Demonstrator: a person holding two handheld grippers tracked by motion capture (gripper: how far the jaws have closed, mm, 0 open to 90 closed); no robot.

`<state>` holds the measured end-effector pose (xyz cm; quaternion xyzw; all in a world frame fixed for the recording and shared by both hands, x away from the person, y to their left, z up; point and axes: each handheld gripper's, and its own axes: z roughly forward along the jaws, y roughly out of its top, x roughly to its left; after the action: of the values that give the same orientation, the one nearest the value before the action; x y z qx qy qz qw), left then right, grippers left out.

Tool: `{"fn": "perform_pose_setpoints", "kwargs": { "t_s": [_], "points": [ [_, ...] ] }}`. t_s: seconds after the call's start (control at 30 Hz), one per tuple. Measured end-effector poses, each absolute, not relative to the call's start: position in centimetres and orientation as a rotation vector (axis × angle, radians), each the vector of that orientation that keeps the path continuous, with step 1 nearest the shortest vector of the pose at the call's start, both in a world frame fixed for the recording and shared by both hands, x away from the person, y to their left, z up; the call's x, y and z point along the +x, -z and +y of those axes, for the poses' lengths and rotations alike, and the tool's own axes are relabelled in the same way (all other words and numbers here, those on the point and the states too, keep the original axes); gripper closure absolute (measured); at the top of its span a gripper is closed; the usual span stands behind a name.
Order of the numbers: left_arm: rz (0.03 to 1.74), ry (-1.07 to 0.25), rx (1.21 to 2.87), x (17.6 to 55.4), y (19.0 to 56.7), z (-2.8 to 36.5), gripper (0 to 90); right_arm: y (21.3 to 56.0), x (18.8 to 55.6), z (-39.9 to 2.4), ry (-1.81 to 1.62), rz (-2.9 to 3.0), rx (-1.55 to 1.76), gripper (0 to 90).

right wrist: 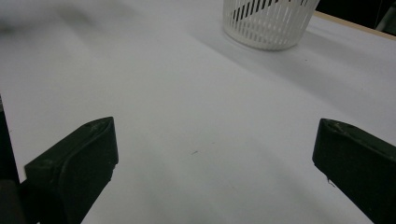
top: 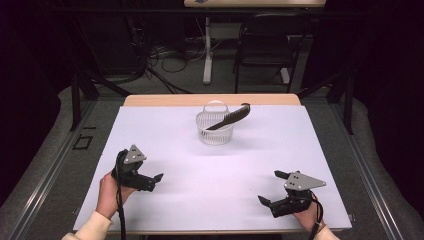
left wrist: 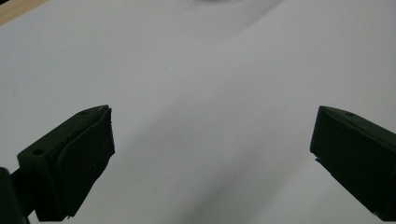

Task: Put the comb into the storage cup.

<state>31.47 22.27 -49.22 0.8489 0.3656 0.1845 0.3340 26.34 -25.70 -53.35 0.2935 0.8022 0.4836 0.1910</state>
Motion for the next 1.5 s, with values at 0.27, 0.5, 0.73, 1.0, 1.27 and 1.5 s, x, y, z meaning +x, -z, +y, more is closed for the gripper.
{"fn": "perform_pose_setpoints", "kwargs": {
  "t_s": [0.27,0.5,0.73,1.0,1.27,1.5],
  "points": [
    [0.981,-0.471,2.206,30.4,50.2,23.0,0.0,53.4,26.4,-25.7,-1.357,2.256,0.820,0.0],
    [1.005,-0.460,2.200,29.6,50.9,23.6,0.0,53.4,26.4,-25.7,-1.354,2.260,0.820,0.0],
    [1.016,-0.450,2.181,28.9,51.6,24.1,0.0,53.4,26.4,-25.7,-1.355,2.260,0.818,0.0],
    [1.040,-0.446,2.162,28.2,52.6,24.5,0.0,53.4,26.3,-25.7,-1.355,2.262,0.819,0.0],
    [1.049,-0.454,2.136,27.5,53.0,25.0,0.0,53.4,26.4,-25.6,-1.353,2.264,0.818,0.0],
    [1.053,-0.448,2.114,27.0,53.5,25.3,0.0,53.4,26.4,-25.7,-1.355,2.264,0.819,0.0]
  ]
}}
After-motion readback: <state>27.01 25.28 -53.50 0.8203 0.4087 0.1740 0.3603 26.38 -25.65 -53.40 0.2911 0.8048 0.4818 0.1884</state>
